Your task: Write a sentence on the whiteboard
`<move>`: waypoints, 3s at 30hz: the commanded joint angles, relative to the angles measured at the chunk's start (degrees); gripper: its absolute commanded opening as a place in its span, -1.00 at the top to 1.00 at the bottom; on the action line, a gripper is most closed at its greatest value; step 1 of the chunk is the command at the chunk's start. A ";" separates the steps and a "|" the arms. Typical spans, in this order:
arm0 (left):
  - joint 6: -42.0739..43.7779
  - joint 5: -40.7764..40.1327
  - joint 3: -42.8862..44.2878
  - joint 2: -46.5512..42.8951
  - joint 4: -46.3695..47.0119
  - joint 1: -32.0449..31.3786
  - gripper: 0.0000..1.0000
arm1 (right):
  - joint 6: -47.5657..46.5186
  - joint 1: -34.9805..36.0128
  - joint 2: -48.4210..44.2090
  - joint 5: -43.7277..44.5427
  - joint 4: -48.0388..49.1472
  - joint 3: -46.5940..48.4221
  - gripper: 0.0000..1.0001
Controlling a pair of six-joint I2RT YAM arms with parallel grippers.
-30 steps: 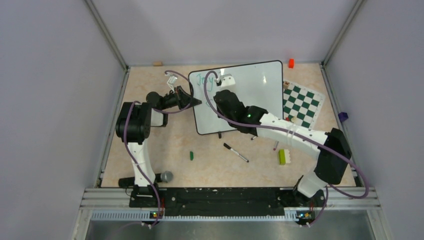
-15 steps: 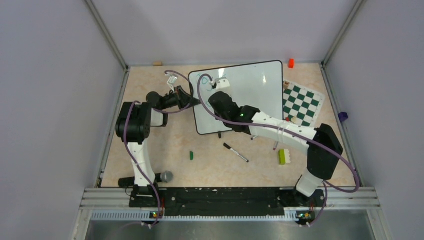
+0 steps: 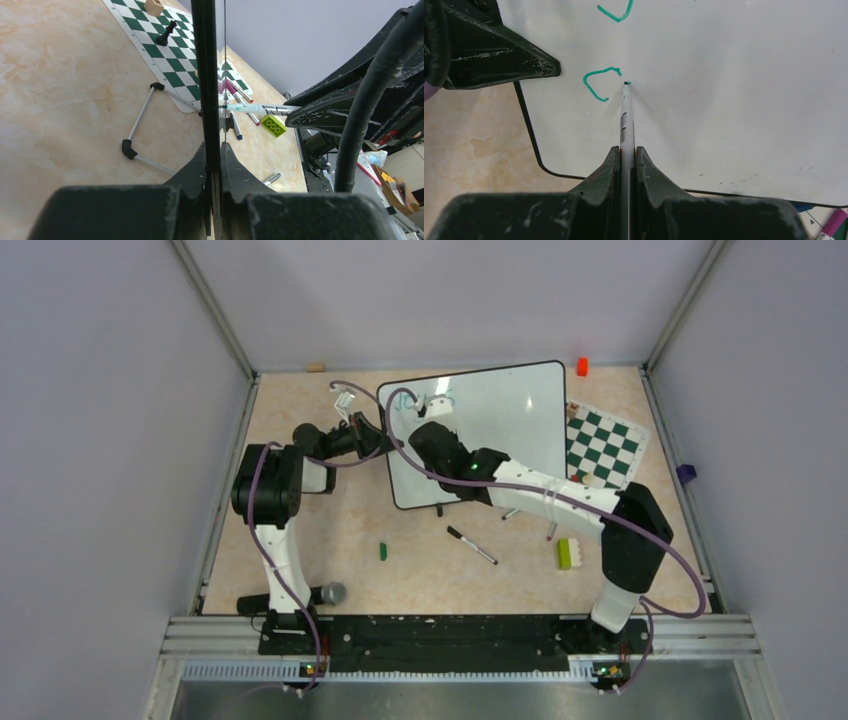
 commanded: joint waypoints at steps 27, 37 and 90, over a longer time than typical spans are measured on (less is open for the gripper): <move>6.78 10.06 -0.78 1.68 5.70 -2.55 1.00 | 0.16 -1.10 2.74 2.68 -10.34 9.14 1.00; 6.78 9.98 -0.80 1.70 5.72 -2.55 1.00 | -1.03 -2.07 2.91 1.54 -8.00 9.84 1.00; 7.14 9.97 -1.04 1.38 5.68 -2.55 1.00 | -1.87 -2.03 -1.56 -7.52 -7.43 7.51 1.00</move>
